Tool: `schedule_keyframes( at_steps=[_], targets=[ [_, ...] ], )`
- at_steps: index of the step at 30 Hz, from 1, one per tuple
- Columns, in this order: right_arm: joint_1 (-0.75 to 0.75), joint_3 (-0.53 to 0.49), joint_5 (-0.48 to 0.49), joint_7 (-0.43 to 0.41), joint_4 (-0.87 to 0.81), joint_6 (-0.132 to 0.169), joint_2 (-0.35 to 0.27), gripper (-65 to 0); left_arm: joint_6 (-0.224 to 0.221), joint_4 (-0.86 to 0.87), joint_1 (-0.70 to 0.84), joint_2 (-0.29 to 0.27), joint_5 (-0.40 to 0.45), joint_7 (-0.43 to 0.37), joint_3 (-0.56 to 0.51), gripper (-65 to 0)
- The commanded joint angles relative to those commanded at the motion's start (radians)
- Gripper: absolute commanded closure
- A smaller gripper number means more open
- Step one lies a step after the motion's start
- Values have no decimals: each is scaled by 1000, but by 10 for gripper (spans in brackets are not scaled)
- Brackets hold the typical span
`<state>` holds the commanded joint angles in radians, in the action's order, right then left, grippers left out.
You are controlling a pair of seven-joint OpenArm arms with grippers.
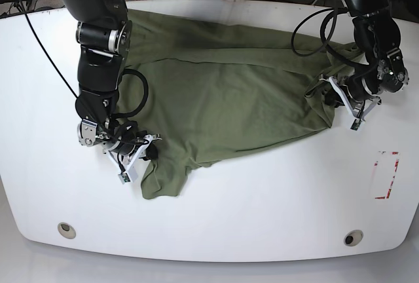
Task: Fold the T-shirt properly
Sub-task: 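Drag the held shirt corner with the left gripper, stretching the shirt flat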
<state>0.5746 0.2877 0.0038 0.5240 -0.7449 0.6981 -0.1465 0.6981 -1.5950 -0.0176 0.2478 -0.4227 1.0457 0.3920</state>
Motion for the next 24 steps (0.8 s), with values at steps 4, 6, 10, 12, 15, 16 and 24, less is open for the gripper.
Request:
schedule_keyframes(
  at_steps=[4, 6, 10, 12, 15, 16, 24],
  targets=[
    [0, 0, 0, 2, 0, 0, -2, -38, 0, -103, 21, 9, 3, 2, -3, 0],
    [0, 0, -2, 2, 0, 0, -2, -38, 0, -132, 28, 21, 3, 2, -3, 0],
    [0, 0, -2, 2, 0, 0, -2, -38, 0, -158, 28, 63, 3, 2, -8, 0],
    [0, 0, -2, 2, 0, 0, -2, -38, 0, -160, 20, 78, 3, 2, -6, 0],
    [0, 0, -2, 2, 0, 0, -2, -38, 0, -158, 15, 118, 5, -2, -5, 0],
    [0, 0, -2, 3, 0, 0, -2, -38, 0, -158, 12, 129, 5, -2, -5, 0],
    [0, 0, -2, 3, 0, 0, -2, -38, 0, -71, -115, 172, 95, -3, -8, 0]
  ],
)
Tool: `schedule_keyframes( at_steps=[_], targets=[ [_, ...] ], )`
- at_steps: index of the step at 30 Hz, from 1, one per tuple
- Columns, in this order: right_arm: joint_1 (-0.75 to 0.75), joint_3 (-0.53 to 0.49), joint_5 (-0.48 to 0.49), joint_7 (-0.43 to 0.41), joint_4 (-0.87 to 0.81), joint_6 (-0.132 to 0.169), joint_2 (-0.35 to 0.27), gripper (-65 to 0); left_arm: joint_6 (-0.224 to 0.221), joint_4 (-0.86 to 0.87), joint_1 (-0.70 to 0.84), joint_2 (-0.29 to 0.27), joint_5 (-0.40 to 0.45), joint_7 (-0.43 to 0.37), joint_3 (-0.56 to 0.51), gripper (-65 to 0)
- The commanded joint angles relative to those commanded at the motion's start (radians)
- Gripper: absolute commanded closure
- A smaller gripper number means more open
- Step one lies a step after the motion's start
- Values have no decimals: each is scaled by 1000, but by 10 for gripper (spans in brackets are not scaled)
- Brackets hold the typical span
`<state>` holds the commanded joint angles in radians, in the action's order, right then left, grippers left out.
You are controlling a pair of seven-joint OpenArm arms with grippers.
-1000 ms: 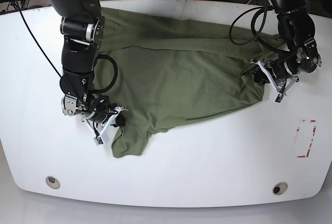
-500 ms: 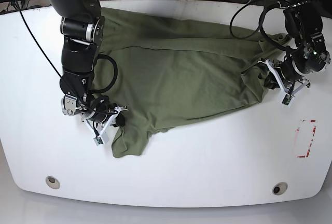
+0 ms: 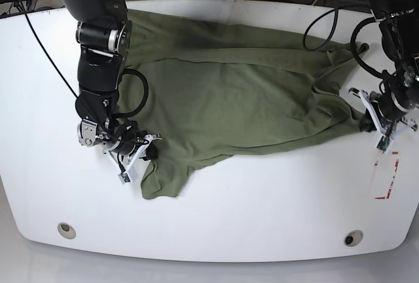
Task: Fold the T-shirt properly
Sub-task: 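Drag the held shirt corner with the left gripper, stretching the shirt flat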
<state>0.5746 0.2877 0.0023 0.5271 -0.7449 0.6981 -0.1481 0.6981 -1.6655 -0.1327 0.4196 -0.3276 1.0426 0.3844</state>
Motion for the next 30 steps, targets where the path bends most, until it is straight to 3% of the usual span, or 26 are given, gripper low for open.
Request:
schedule_keyframes(
  at_steps=[6, 16, 30],
  targets=[
    [0, 0, 0, 0, 0, 0, 2, -38, 0, 106, -123, -2, 112, 0, -15, 0],
    [0, 0, 0, 0, -2, 0, 3, -38, 0, 201, -269, -6, 193, -5, -58, 0],
    [46, -3, -5, 25, -2, 0, -6, -38, 0, 241, -322, -3, 207, -158, -144, 0]
  ],
)
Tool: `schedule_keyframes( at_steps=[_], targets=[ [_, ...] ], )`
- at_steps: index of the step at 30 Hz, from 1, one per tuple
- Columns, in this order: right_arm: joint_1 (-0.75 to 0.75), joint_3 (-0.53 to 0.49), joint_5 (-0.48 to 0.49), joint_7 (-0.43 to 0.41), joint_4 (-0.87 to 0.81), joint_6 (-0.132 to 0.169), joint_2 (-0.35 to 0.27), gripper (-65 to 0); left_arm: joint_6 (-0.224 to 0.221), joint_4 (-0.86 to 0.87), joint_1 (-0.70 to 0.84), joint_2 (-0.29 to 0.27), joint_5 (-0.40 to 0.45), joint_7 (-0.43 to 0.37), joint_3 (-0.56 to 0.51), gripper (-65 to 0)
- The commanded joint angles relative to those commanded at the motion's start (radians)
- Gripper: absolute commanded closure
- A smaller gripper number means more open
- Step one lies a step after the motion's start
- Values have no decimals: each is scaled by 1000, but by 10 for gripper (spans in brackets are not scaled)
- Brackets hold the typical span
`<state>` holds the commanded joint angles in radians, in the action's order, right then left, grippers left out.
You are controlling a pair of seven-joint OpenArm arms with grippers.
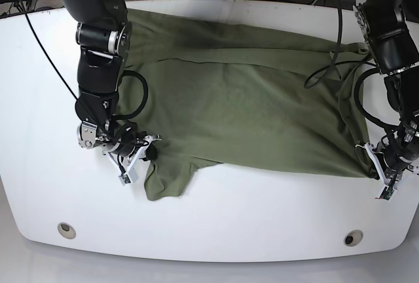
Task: Fold the T-shirt properly
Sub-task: 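Drag the held shirt corner with the left gripper, stretching the shirt flat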
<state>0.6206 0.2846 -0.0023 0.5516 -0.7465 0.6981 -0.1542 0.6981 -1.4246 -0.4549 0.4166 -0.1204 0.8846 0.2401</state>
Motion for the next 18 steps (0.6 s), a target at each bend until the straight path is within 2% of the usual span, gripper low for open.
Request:
schedule_keyframes(
  at_steps=[6, 10, 18],
  targets=[
    [38, -14, 0, 31, 0, 0, -15, -38, 0, 3, -8, 3, 6, -72, -31, 0],
    [61, -68, 3, 32, 0, 0, -25, -38, 0, 37, -26, 5, 75, -133, -68, 0],
    [89, -98, 5, 34, 0, 0, -29, -38, 0, 72, -34, 2, 87, -149, -74, 0]
  ],
)
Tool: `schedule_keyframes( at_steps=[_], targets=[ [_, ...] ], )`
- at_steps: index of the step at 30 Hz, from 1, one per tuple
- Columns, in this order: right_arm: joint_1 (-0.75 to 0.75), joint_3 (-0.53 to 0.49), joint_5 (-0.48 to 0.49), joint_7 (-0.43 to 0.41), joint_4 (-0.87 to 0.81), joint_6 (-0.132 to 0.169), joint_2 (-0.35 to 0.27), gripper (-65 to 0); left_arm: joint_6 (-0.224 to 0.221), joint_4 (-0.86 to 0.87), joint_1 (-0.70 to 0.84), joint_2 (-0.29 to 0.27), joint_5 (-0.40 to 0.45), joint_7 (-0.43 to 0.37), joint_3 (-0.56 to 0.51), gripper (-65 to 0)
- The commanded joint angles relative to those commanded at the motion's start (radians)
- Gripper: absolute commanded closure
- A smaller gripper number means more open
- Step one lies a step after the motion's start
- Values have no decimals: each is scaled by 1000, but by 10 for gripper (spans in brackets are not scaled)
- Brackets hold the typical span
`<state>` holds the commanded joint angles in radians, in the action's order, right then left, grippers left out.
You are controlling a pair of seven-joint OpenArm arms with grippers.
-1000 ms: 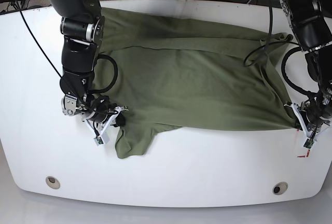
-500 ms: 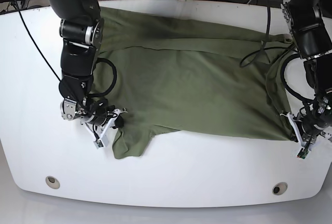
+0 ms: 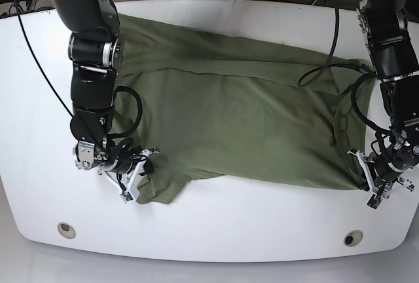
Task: Fold the T-shirt properly
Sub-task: 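Drag the held shirt corner with the left gripper, stretching the shirt flat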
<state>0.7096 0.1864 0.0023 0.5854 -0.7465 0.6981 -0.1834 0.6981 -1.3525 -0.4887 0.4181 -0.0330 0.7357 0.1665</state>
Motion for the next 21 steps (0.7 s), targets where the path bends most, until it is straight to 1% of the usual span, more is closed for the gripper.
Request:
schedule_keyframes(
  at_steps=[5, 8, 11, 15, 18, 19, 21],
  targets=[
    [12, 2, -2, 0, 0, 0, -6, -38, 0, 6, 2, 0, 3, -2, 0, 0],
    [25, 0, 3, 14, -17, 0, -18, -38, 0, 48, 2, 0, 3, -14, 0, 0],
    [29, 6, 3, 94, -83, 0, -20, -38, 0, 84, 2, 0, 3, -57, 0, 0],
    [25, 6, 3, 167, -195, 0, -17, -38, 0, 126, 2, 0, 3, -92, 0, 0],
    [11, 6, 3, 256, -285, 0, -17, -38, 0, 132, 2, 0, 3, -97, 0, 0],
    [9, 6, 3, 267, -299, 0, -17, -38, 0, 133, 2, 0, 3, -97, 0, 0],
    [5, 5, 3, 315, -367, 0, -17, -38, 0, 135, 2, 0, 3, -98, 2, 0]
  ],
)
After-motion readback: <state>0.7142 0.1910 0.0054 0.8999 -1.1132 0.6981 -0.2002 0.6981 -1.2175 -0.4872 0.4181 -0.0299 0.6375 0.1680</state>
